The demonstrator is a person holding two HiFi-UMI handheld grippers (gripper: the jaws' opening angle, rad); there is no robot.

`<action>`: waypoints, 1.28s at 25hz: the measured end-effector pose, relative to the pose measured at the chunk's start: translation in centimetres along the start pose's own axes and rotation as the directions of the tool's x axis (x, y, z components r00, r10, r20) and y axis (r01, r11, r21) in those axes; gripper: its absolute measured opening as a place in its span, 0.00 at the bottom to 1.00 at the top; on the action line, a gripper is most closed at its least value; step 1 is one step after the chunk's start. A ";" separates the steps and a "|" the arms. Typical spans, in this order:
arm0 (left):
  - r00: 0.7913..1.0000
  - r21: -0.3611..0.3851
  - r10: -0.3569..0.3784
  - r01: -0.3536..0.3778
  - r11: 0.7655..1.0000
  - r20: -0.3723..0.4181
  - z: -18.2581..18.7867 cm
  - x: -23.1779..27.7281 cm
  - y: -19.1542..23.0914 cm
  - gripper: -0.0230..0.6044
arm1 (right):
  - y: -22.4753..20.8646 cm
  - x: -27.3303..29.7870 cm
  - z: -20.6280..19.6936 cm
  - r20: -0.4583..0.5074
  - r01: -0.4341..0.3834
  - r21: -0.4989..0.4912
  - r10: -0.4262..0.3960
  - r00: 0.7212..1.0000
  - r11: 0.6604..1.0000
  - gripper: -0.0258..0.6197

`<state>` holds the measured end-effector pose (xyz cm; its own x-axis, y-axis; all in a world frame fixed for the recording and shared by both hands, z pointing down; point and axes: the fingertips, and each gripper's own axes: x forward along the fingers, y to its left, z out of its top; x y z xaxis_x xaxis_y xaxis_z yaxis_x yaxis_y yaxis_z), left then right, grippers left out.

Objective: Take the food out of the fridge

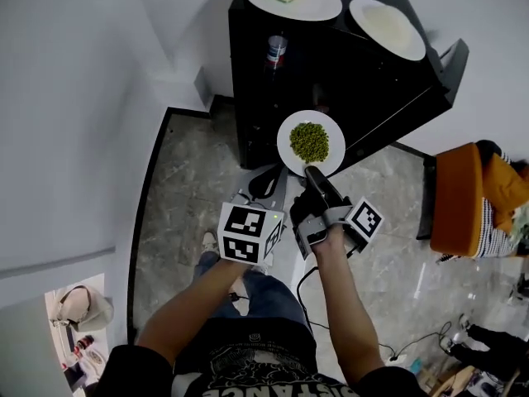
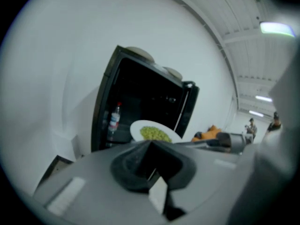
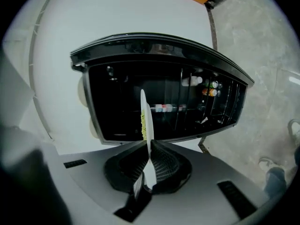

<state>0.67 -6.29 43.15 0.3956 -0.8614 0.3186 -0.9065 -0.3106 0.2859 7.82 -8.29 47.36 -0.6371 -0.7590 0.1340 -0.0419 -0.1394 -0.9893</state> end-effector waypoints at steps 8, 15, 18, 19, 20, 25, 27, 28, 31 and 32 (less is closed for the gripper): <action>0.999 0.055 -0.020 0.018 0.998 0.031 4.1 -5.0 -4.2 0.03 | 7.0 -5.2 -1.7 0.015 -0.059 -0.011 0.059 0.998 0.998 0.06; 0.997 0.071 -0.030 0.026 0.997 0.065 5.3 -5.7 -5.9 0.03 | 8.1 -7.0 -1.7 0.010 -0.049 -0.050 0.049 0.999 0.998 0.06; 0.997 0.077 -0.037 0.032 0.997 0.070 5.5 -5.6 -6.3 0.03 | 8.3 -7.4 -1.5 0.013 -0.058 -0.052 0.059 0.998 0.997 0.06; 0.997 0.079 -0.039 0.034 0.996 0.071 5.5 -5.5 -6.4 0.03 | 8.4 -7.4 -1.5 0.015 -0.058 -0.054 0.059 0.998 0.997 0.06; 0.996 0.080 -0.041 0.035 0.996 0.073 5.6 -5.4 -6.5 0.03 | 8.5 -7.5 -1.4 0.017 -0.058 -0.055 0.059 0.998 0.997 0.06; 0.996 0.081 -0.037 0.031 0.996 0.079 5.7 -5.3 -6.4 0.03 | 8.6 -7.5 -1.3 0.021 -0.061 -0.056 0.063 0.998 0.997 0.06; 0.996 0.079 -0.035 0.029 0.996 0.078 5.6 -5.3 -6.1 0.03 | 8.5 -7.4 -1.2 0.025 -0.059 -0.054 0.060 0.998 0.997 0.06; 0.996 0.079 -0.035 0.029 0.996 0.076 5.5 -5.2 -6.1 0.03 | 8.5 -7.4 -1.2 0.027 -0.059 -0.053 0.060 0.998 0.997 0.06; 0.997 0.080 -0.034 0.028 0.996 0.074 5.6 -5.0 -6.3 0.03 | 8.5 -7.5 -0.9 0.028 -0.060 -0.050 0.062 0.998 0.997 0.06; 0.997 0.080 -0.034 0.028 0.996 0.074 5.6 -4.9 -6.4 0.03 | 8.5 -7.6 -0.8 0.029 -0.060 -0.048 0.062 0.998 0.997 0.06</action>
<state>3.65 -2.34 34.69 0.4143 -0.8775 0.2413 -0.9039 -0.3657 0.2219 11.63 -3.19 37.93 -0.6162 -0.7841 0.0741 -0.0399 -0.0629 -0.9972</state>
